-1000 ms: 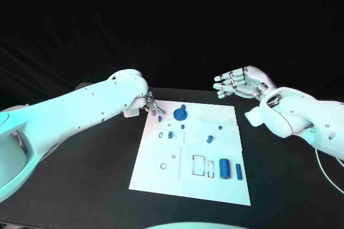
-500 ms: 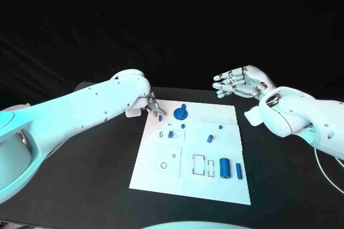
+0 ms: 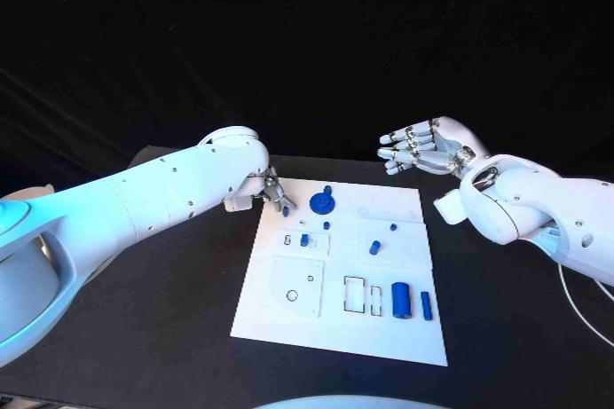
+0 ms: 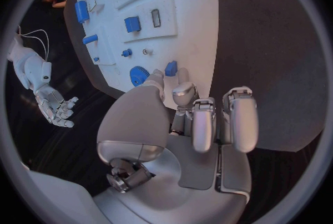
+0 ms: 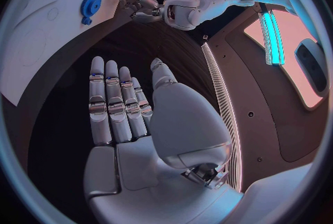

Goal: Assemble the parts on the task board

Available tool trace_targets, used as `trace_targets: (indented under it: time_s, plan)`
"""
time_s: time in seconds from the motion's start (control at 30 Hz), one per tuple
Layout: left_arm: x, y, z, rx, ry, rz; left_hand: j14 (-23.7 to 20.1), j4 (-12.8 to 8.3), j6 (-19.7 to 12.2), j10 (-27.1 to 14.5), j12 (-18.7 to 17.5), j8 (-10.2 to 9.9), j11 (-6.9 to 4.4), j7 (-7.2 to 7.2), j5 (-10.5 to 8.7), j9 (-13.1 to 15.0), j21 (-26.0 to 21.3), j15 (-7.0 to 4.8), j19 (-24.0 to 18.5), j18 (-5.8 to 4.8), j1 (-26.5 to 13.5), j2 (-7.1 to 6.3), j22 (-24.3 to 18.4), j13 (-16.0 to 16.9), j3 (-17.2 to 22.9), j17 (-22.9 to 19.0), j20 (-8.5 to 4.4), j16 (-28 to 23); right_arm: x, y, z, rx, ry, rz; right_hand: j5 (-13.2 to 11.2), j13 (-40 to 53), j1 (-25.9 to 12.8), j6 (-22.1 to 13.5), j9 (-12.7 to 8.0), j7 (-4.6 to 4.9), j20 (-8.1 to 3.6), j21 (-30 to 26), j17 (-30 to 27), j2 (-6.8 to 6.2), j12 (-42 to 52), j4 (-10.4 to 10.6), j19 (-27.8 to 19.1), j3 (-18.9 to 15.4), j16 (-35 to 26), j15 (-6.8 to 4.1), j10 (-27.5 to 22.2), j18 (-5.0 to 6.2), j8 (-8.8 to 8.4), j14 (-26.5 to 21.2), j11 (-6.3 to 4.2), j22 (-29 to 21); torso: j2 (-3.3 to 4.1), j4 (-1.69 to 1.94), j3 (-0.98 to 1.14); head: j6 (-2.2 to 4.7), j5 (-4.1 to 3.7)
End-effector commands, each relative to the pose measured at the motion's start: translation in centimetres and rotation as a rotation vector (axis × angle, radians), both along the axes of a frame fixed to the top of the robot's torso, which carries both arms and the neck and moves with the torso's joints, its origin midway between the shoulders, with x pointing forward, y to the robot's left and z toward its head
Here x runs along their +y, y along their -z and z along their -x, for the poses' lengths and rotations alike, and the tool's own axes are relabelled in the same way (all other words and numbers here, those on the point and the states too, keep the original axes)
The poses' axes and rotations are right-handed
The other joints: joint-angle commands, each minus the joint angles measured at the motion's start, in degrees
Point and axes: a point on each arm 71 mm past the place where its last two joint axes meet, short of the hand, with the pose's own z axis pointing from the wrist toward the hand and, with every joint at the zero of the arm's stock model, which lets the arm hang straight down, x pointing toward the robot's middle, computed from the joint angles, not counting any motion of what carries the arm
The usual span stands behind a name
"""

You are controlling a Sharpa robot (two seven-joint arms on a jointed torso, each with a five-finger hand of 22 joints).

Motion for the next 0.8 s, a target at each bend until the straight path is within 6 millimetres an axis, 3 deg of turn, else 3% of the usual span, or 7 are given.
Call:
trace_targets:
  time_s: [0.03,0.43,0.5,0.57,0.67,0.73,0.8]
  plan:
    - [-0.29,0.1,0.1,0.018,0.019,0.011,6.04,-0.42,0.41,0.54,0.24,0.14,-0.06,-0.12,0.01,-0.12,0.39,-0.39,2.66,0.37,0.71,0.06,6.31,-0.04,-0.01,15.09,-0.17,0.18,0.23,0.02,0.05,-0.003,-0.019,0.004,0.28,-0.08,0.27,-0.27,-0.02,0.13,-0.04,-0.37,-0.1,0.42,-0.38,-0.32,0.49,0.09,-0.06,-0.19,-0.09,0.43,0.03,-0.16,0.08,-0.01,-0.04,0.1,0.02,-0.11,0.02]
    - [-0.17,0.18,0.02,0.025,0.005,0.042,6.04,-1.08,0.46,0.45,-0.01,-0.02,-0.19,-0.26,0.17,-0.71,0.16,-0.5,2.56,0.43,4.03,2.07,6.13,-0.55,1.7,15.09,-0.27,0.18,0.35,0.08,0.03,0.004,-0.028,0.006,0.36,-0.09,0.29,-0.3,-0.03,0.14,-0.04,-0.45,-0.21,0.5,-0.43,-0.38,0.5,0.18,-0.07,-0.18,-0.13,0.43,0.02,-0.18,0.09,-0.02,-0.02,-0.04,0.03,-0.02,0.21]
    - [-0.17,0.17,-0.01,0.022,0.0,0.051,6.04,-2.03,0.24,0.32,-0.18,-0.18,-0.38,-0.47,0.38,-0.89,0.08,-0.64,2.53,0.46,6.24,3.33,6.06,-0.75,3.41,15.09,-0.35,0.18,0.36,0.1,0.03,0.006,-0.029,0.006,0.36,-0.09,0.29,-0.3,-0.03,0.14,-0.04,-0.45,-0.21,0.5,-0.43,-0.38,0.5,0.18,-0.07,-0.18,-0.13,0.43,0.02,-0.18,0.09,-0.02,0.0,-0.06,0.03,-0.09,0.2]
    - [-0.14,0.18,-0.07,0.022,-0.008,0.062,6.04,-5.26,-0.81,-0.32,-0.89,-0.82,-0.68,-0.69,0.81,-1.35,-0.17,-1.01,2.42,0.54,11.96,4.96,5.8,-1.32,8.37,15.09,-0.7,0.18,0.36,0.15,0.02,0.012,-0.032,0.009,0.39,-0.09,0.3,-0.35,-0.04,0.15,-0.03,-0.51,-0.28,0.51,-0.47,-0.42,0.49,0.23,-0.08,-0.17,-0.17,0.42,0.0,-0.21,0.11,-0.02,-0.01,-0.06,0.03,-0.22,0.17]
    - [-0.06,0.2,-0.13,0.025,-0.016,0.074,6.04,-7.3,-1.43,-0.79,-1.64,-1.21,-0.33,-0.19,1.04,-1.74,-0.42,-0.81,2.31,0.57,14.66,4.32,5.57,-1.97,13.76,15.09,-0.71,0.18,0.39,0.2,0.02,0.018,-0.035,0.011,0.4,-0.1,0.29,-0.43,-0.05,0.19,-0.01,-0.62,-0.42,0.52,-0.54,-0.49,0.47,0.29,-0.11,-0.13,-0.26,0.41,-0.03,-0.29,0.15,-0.03,-0.02,-0.06,0.05,-0.31,0.28]
    - [0.02,0.24,-0.16,0.029,-0.02,0.078,6.04,-7.84,-1.59,-0.68,-2.09,-1.01,0.59,0.7,1.31,-1.93,-0.56,-0.5,2.28,0.62,13.06,0.81,5.55,-2.62,21.73,15.09,-0.28,0.18,0.41,0.22,0.02,0.021,-0.037,0.012,0.4,-0.1,0.29,-0.43,-0.05,0.19,-0.01,-0.62,-0.42,0.52,-0.54,-0.49,0.47,0.29,-0.11,-0.13,-0.26,0.41,-0.03,-0.29,0.15,-0.03,0.0,-0.03,0.09,-0.23,0.23]
    - [0.11,0.28,-0.19,0.034,-0.022,0.081,6.04,-8.57,-1.6,-0.52,-2.17,-0.45,0.65,0.63,1.74,-1.79,-0.59,-0.19,2.3,0.6,11.39,-1.17,5.61,-2.94,27.66,15.09,-0.09,0.18,0.42,0.24,0.03,0.023,-0.038,0.013,0.4,-0.1,0.29,-0.43,-0.05,0.19,-0.01,-0.62,-0.42,0.52,-0.54,-0.49,0.47,0.29,-0.11,-0.13,-0.26,0.41,-0.03,-0.29,0.15,-0.03,-0.03,-0.01,0.1,-0.26,0.26]
